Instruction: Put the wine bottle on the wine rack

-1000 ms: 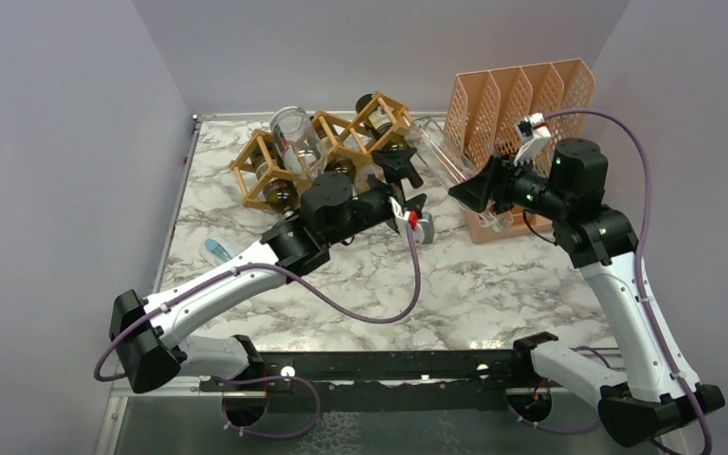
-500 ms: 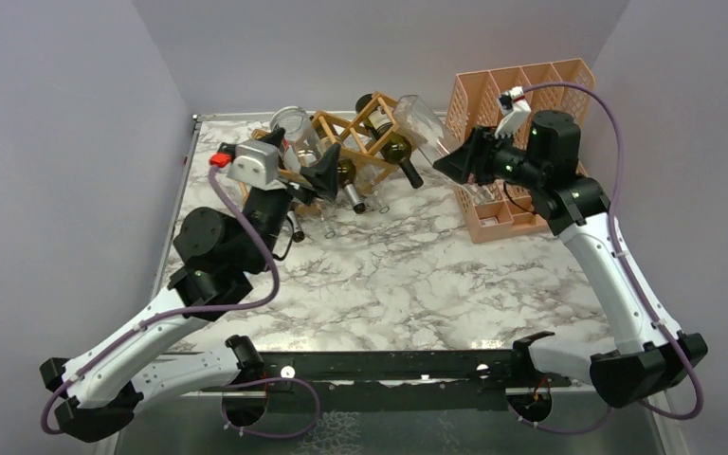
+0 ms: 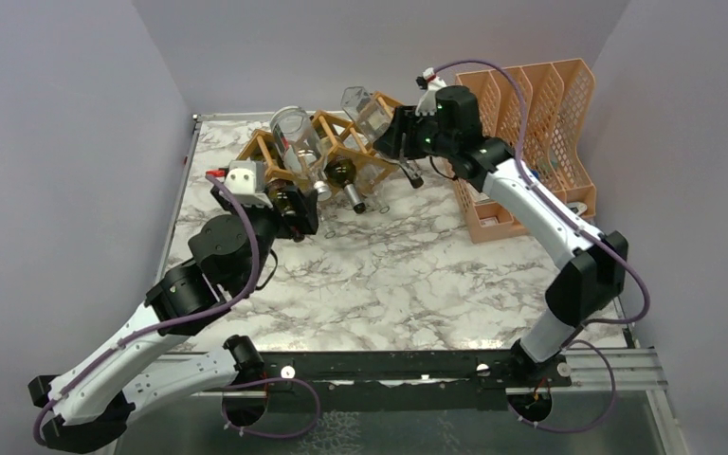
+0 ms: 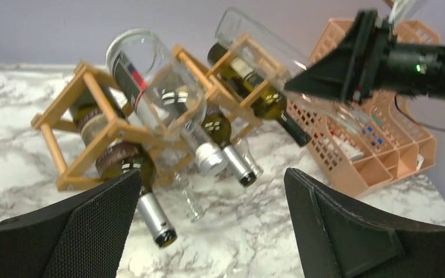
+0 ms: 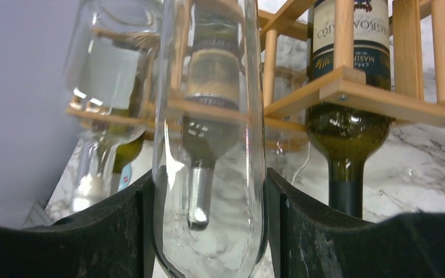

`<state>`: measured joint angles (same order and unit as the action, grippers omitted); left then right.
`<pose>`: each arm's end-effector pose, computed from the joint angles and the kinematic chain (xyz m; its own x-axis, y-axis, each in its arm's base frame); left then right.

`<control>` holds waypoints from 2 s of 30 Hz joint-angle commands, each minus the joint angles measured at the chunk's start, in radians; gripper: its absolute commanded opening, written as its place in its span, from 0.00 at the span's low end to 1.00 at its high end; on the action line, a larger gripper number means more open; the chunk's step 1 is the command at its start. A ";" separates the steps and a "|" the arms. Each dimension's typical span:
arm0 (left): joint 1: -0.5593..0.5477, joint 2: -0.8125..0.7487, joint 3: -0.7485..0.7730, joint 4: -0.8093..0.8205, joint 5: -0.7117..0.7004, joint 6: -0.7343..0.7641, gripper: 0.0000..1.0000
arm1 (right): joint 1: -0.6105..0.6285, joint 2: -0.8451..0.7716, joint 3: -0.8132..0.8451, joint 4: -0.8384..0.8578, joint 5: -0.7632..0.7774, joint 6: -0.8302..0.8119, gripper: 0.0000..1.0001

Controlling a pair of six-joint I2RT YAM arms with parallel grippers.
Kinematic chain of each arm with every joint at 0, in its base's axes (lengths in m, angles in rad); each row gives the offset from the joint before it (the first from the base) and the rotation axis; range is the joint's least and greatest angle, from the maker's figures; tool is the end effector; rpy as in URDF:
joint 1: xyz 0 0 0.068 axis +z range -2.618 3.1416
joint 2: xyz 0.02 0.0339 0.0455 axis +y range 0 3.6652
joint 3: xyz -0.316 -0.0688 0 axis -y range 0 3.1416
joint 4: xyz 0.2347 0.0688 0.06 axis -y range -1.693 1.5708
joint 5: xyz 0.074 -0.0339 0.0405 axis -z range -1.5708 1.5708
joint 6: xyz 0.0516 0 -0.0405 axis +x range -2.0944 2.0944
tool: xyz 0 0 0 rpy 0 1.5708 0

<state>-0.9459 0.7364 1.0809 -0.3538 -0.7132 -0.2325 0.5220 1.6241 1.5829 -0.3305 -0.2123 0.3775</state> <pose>0.0856 -0.0610 0.4604 -0.0584 -0.2169 -0.9745 0.2232 0.9486 -0.2245 0.3324 0.2038 0.4341 -0.5351 0.1079 -0.8379 -0.4952 0.7635 0.4146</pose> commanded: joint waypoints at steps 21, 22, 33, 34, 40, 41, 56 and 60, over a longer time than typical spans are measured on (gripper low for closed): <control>-0.002 -0.001 -0.045 -0.390 0.204 -0.303 0.99 | 0.044 0.352 0.323 0.017 0.124 0.077 0.48; -0.002 -0.002 -0.039 -0.390 0.223 -0.302 0.99 | 0.044 0.356 0.327 0.006 0.132 0.079 0.50; -0.002 -0.093 -0.033 -0.392 0.301 -0.272 0.99 | 0.044 0.353 0.330 -0.044 0.136 0.058 0.69; -0.002 -0.093 -0.030 -0.392 0.308 -0.255 0.99 | 0.044 0.351 0.329 -0.045 0.131 0.057 0.72; -0.001 -0.096 -0.020 -0.388 0.265 -0.210 0.99 | 0.043 0.326 0.330 -0.060 0.147 0.042 0.77; -0.001 -0.094 -0.013 -0.386 0.258 -0.200 0.99 | 0.044 0.318 0.329 -0.063 0.152 0.038 0.78; -0.003 -0.024 0.132 -0.383 0.165 -0.061 0.99 | 0.044 -0.116 -0.140 0.001 0.343 -0.008 0.94; -0.002 -0.039 0.157 -0.376 0.133 -0.042 0.99 | 0.044 -0.289 -0.299 -0.067 0.404 0.012 1.00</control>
<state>-0.9459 0.7162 1.1881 -0.7464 -0.5179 -0.3214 0.5629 1.4593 1.4052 -0.3485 0.0891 0.3885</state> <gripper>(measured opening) 0.989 0.991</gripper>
